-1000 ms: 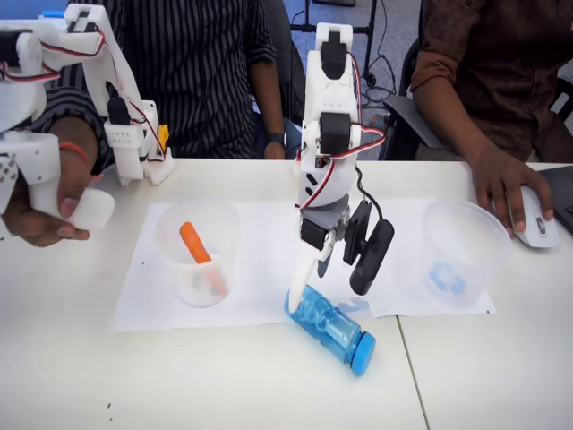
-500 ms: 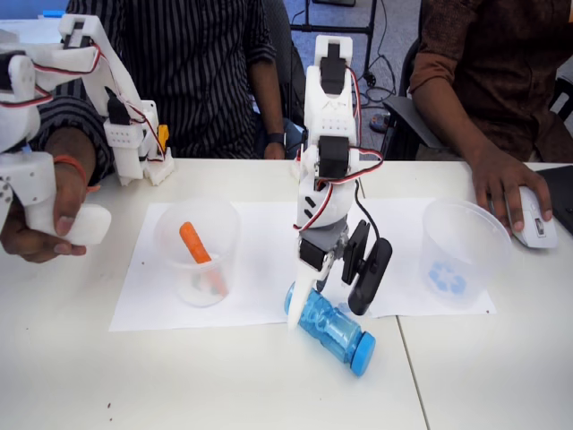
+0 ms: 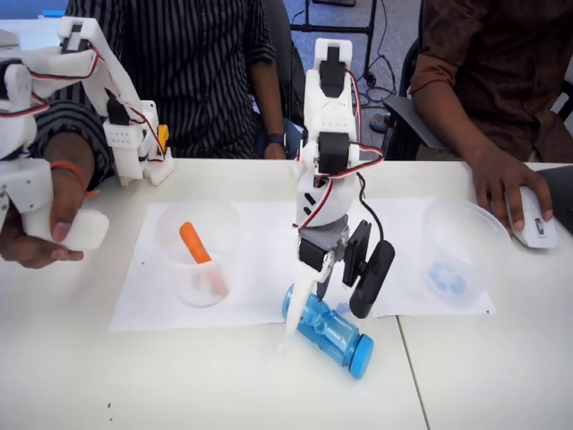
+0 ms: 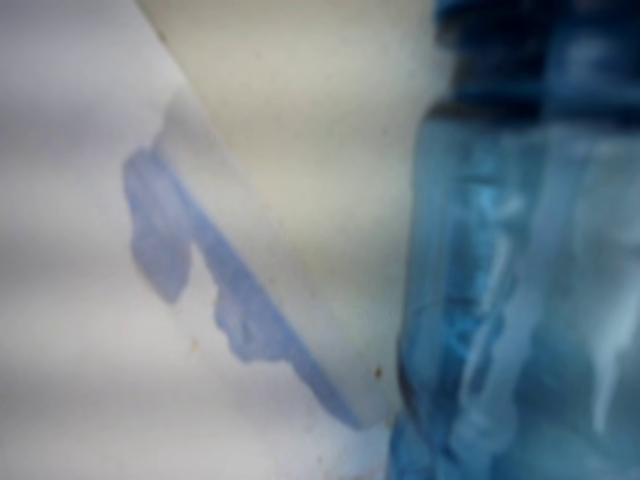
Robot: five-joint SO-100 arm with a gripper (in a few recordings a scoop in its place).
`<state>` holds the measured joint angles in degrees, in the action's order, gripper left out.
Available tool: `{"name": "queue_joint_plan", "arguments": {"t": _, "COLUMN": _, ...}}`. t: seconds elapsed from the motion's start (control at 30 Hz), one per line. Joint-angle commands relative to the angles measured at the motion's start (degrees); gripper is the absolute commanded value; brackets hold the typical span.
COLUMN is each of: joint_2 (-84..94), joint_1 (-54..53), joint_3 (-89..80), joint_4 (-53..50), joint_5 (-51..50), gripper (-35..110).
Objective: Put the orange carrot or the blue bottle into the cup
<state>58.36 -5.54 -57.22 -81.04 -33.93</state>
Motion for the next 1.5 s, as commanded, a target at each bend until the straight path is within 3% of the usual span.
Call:
{"name": "queue_joint_plan", "arguments": {"t": 0.0, "joint_2": 3.6, "joint_1": -2.8, "joint_3": 5.4, "joint_4": 0.0, "joint_5": -0.3, "gripper": 54}}
{"name": "queue_joint_plan", "arguments": {"t": 1.47, "joint_2": -0.8, "joint_1": -0.2, "joint_3": 5.5, "joint_4": 0.0, "joint_5": -0.3, "gripper": 54}}
